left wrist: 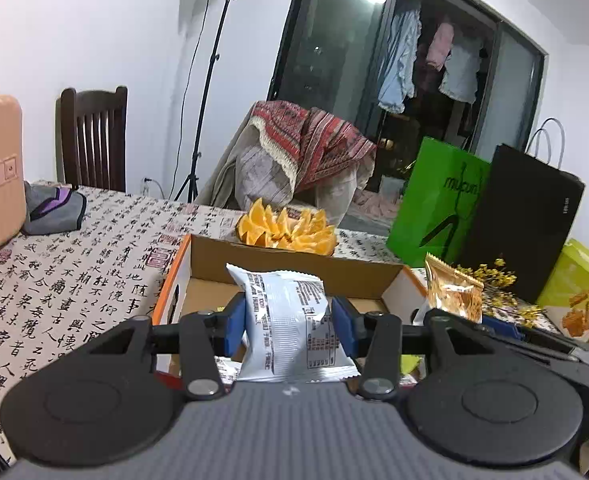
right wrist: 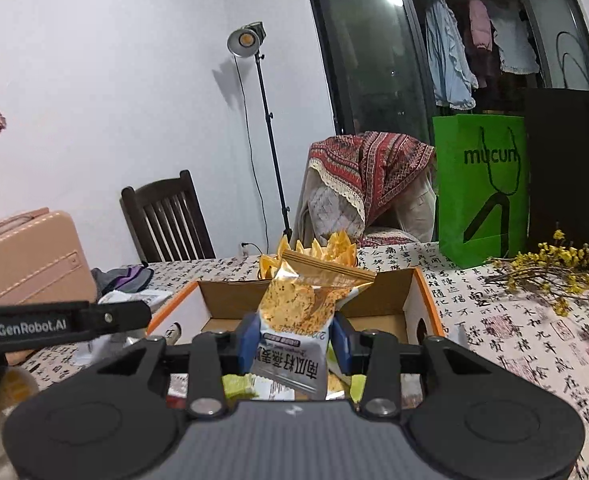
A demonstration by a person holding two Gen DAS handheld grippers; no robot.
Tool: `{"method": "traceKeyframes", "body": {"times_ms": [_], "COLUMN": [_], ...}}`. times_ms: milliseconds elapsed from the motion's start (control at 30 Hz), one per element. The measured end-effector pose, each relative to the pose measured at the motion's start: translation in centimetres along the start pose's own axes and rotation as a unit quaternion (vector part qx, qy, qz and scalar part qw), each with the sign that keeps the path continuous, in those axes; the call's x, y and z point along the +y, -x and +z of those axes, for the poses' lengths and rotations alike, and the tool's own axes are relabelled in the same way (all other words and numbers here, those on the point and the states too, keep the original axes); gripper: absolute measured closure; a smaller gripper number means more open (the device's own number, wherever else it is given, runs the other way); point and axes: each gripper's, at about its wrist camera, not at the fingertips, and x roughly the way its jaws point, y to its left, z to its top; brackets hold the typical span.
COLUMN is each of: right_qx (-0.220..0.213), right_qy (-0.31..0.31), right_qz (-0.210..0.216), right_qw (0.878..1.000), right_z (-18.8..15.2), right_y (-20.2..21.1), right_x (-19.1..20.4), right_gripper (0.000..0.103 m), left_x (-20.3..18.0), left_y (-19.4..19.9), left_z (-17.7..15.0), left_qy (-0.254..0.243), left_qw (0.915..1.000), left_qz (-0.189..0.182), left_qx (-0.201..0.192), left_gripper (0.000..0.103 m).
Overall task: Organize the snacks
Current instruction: 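Grasp a white cracker packet with the left gripper while the right carries its bag toward the box, then lower both packets into the box and open both grippers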
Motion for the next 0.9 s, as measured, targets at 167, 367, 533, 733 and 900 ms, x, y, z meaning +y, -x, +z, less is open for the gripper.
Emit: {"method": "traceKeyframes", "body": {"times_ms": [167,367,533,733,900], "right_qx": [0.011,0.015,0.018,0.026,0.029], "right_qy": [0.005,-0.001,0.014,0.028,0.016], "right_qz": [-0.005,-0.011,-0.018,-0.022,-0.042], "right_qw": [1.000,1.000,1.000,0.999,0.999], "right_z": [0.1,-1.6,-2.5,-2.8,-2.8], "right_y": [-3.1,-5.4,-6.1,-6.4,-6.2], "right_x": [0.0,-1.0,-1.0,-0.6,-1.5], "right_gripper": [0.065,0.065,0.065,0.064,0.021], "left_x": [0.7,1.8,2.0,1.9,2.6], "left_y": [-2.7,-5.6,-6.6,-6.4,-5.4], "left_z": [-0.1,-1.5,-2.6,-2.9,-2.6], "left_qy": [0.001,-0.005,-0.022,-0.027,-0.001], "left_qw": [0.9999,0.9997,0.9996,0.9995,0.9989], "left_qz": [0.010,0.023,0.020,0.013,0.033], "left_qx": [0.010,0.000,-0.002,-0.008,-0.032], "left_gripper": [0.057,0.057,0.057,0.056,0.000]}}
